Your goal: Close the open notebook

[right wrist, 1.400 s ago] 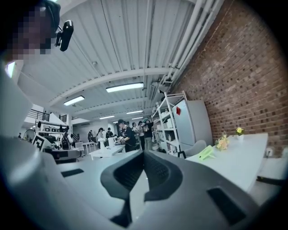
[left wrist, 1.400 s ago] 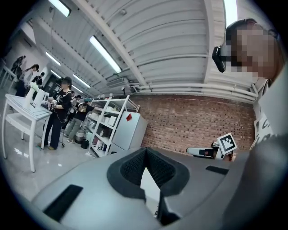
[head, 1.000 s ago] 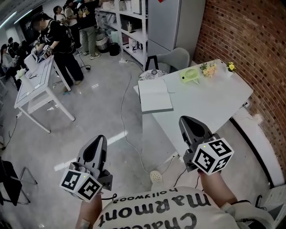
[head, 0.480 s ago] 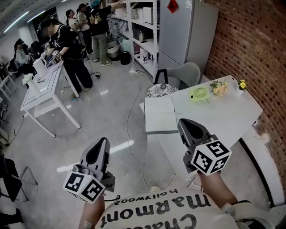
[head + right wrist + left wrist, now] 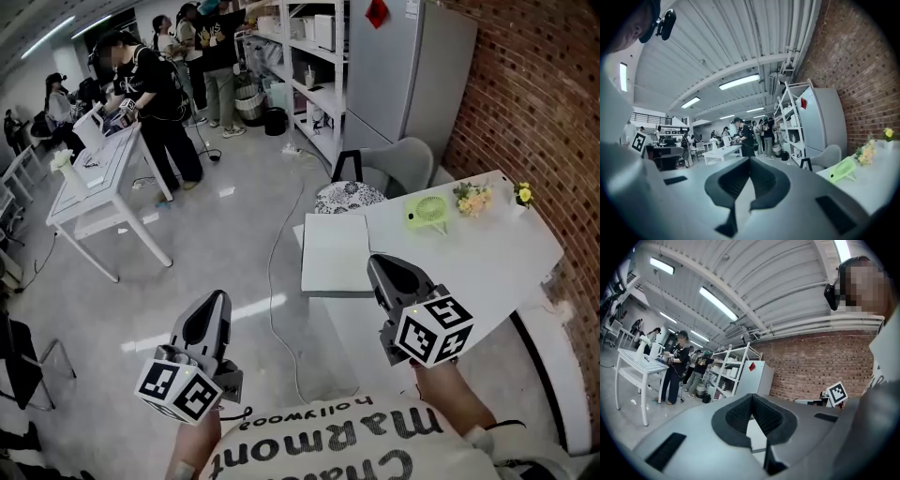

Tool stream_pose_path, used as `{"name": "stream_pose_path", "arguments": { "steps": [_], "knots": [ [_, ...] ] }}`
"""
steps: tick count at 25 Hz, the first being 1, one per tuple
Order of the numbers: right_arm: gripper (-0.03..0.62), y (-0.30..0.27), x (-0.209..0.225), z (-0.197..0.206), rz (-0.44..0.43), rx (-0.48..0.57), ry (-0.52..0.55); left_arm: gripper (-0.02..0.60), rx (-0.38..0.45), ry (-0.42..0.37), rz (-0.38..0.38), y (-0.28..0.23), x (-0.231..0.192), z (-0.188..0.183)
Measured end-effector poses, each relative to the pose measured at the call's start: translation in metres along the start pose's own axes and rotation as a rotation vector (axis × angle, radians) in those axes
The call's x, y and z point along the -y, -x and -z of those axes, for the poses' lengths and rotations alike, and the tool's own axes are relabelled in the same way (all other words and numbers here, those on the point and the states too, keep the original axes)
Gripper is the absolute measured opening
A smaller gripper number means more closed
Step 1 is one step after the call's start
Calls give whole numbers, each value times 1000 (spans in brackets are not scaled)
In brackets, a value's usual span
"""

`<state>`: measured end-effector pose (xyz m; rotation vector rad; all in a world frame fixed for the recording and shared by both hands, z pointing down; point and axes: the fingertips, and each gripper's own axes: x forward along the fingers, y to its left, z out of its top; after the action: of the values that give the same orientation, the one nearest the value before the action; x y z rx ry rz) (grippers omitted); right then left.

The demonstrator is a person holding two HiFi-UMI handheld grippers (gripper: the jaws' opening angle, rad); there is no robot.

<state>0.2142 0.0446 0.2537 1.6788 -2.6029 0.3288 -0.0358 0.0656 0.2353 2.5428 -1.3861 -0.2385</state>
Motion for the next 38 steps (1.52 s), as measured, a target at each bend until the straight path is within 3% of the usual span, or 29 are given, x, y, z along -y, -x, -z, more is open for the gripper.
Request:
{"name": "stream_pose_path", "arguments": {
  "steps": [7, 13, 21, 30, 38],
  "knots": [
    [3, -15, 17, 48, -16, -83, -40, 2, -57, 75, -67, -5, -15, 42],
    [3, -27, 23, 92, -16, -180, -68, 2, -90, 49, -81, -7, -21, 62],
    [3, -58, 18, 142, -32, -299, -87, 2, -133, 81, -122, -1, -49, 82],
    [3, -106, -4, 165, -53, -359, -85, 2, -146, 109, -183, 13, -100, 84],
    [3, -149, -15, 173, -31, -386, -51, 2, -157, 150, -188, 2, -147, 88]
  ]
}}
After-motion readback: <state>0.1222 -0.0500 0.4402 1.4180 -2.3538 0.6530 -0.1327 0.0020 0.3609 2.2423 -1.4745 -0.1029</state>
